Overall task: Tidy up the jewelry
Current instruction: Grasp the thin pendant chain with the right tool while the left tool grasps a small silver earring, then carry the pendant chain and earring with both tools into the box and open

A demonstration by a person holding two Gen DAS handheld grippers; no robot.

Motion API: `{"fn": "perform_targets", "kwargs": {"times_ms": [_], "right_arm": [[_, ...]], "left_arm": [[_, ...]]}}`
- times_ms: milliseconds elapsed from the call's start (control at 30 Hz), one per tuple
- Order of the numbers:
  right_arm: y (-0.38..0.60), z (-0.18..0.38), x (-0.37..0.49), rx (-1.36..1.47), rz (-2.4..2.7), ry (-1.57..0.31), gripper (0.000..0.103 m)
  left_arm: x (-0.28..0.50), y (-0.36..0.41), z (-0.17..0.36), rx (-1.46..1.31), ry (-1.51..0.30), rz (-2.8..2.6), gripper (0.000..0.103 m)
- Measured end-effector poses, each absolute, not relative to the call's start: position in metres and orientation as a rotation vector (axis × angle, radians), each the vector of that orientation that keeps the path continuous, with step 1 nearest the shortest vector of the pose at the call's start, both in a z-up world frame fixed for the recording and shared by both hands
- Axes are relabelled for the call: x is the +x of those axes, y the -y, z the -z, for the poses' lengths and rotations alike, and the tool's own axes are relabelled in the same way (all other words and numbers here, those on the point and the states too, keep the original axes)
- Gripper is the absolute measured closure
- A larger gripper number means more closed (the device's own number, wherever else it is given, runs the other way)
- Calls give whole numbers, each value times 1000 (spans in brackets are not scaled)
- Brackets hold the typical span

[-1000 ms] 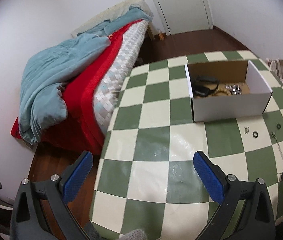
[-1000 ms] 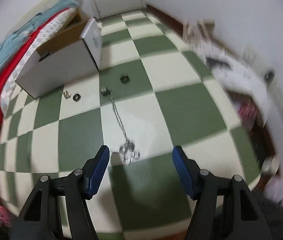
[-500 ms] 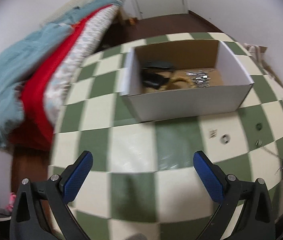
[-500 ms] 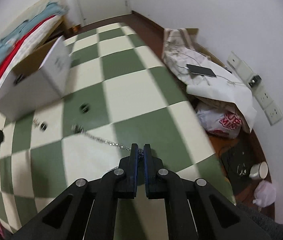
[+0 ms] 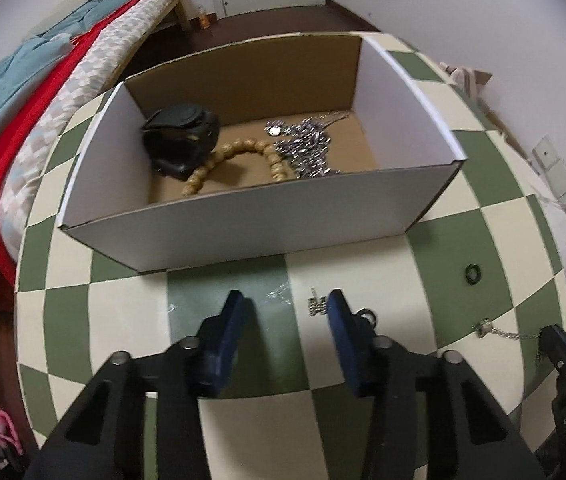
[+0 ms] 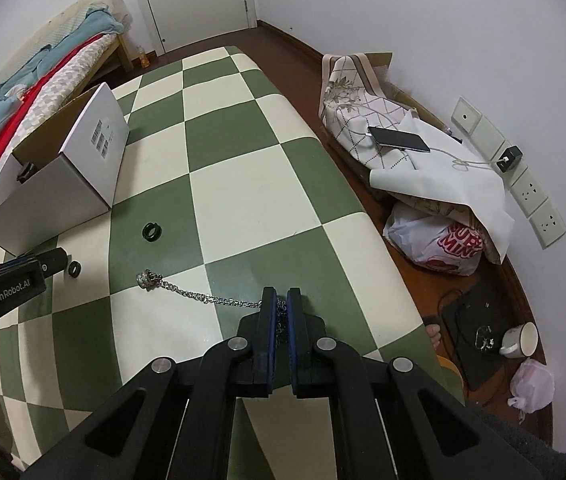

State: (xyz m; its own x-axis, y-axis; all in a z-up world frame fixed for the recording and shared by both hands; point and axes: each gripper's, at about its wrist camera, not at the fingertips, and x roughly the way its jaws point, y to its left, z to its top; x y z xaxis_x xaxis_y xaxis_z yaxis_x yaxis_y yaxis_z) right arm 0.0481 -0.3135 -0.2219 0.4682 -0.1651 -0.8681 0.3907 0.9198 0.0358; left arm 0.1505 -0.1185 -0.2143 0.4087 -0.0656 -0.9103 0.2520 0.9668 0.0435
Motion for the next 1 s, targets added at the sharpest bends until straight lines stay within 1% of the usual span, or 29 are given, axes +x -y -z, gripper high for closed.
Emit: {"fn": "perform_targets", "kwargs": {"times_ms": [33, 67, 100, 267, 400, 733, 1000], "right_arm": [[313, 222, 49, 242, 345, -1031, 98], [313, 222, 49, 240, 346, -1032, 98], [313, 222, 50, 241, 344, -1033, 98], [308, 213, 48, 248, 327, -1022, 98], [297, 189, 46, 238, 288, -982, 98], [273, 105, 47, 258, 150, -850, 98], [243, 47, 67, 203, 56, -787, 98]], "left_arm": [[150, 119, 214, 182, -1130, 213, 74], [150, 120, 214, 182, -1128, 221, 84], [150, 121, 214, 184, -1126, 227, 96], [147, 122, 212, 193, -1107, 232, 97], [143, 111, 199, 167, -1088, 237, 97], [117, 57, 135, 83, -1010, 264, 97], [122, 29, 82, 25, -957, 273, 97]]}}
